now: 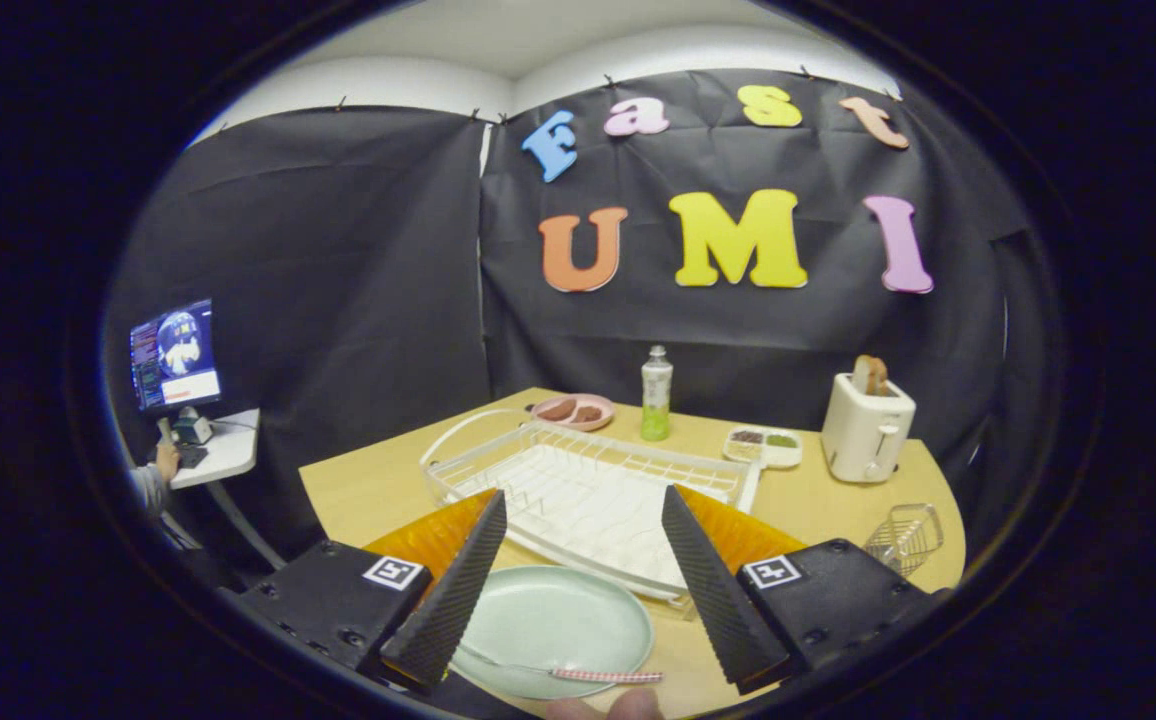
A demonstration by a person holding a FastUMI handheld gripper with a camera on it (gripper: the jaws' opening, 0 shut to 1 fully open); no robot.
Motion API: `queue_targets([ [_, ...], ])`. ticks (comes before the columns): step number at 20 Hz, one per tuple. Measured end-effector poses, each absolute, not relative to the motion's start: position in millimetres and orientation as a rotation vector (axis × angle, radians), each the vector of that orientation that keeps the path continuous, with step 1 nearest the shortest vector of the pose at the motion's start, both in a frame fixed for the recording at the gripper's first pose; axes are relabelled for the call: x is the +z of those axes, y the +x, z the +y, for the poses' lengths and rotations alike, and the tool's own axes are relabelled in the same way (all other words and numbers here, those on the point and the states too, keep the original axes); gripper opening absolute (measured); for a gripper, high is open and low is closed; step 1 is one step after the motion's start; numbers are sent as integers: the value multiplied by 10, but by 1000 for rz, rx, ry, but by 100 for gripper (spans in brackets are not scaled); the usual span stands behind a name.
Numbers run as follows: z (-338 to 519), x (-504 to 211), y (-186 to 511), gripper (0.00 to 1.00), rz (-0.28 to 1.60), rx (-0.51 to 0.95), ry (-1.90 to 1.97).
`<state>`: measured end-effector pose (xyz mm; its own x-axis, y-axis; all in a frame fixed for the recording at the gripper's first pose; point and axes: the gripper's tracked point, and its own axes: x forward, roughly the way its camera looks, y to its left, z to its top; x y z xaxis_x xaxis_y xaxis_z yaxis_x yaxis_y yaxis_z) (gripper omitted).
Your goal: Take the plate from the dish rack, then take the spoon from the basket and place it into the plate.
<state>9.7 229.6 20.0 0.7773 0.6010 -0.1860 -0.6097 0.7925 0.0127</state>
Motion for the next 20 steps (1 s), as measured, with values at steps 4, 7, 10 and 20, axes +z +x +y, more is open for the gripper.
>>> queue_targets([
  [4, 1916, 278, 8, 100, 112, 501, -47],
  [7, 1666, 177, -176, 100, 90, 415, -50],
  [10, 1540, 73, -415, 100, 93, 390, -18],
  [20, 1226, -53, -903, 100, 102, 313, 21],
])
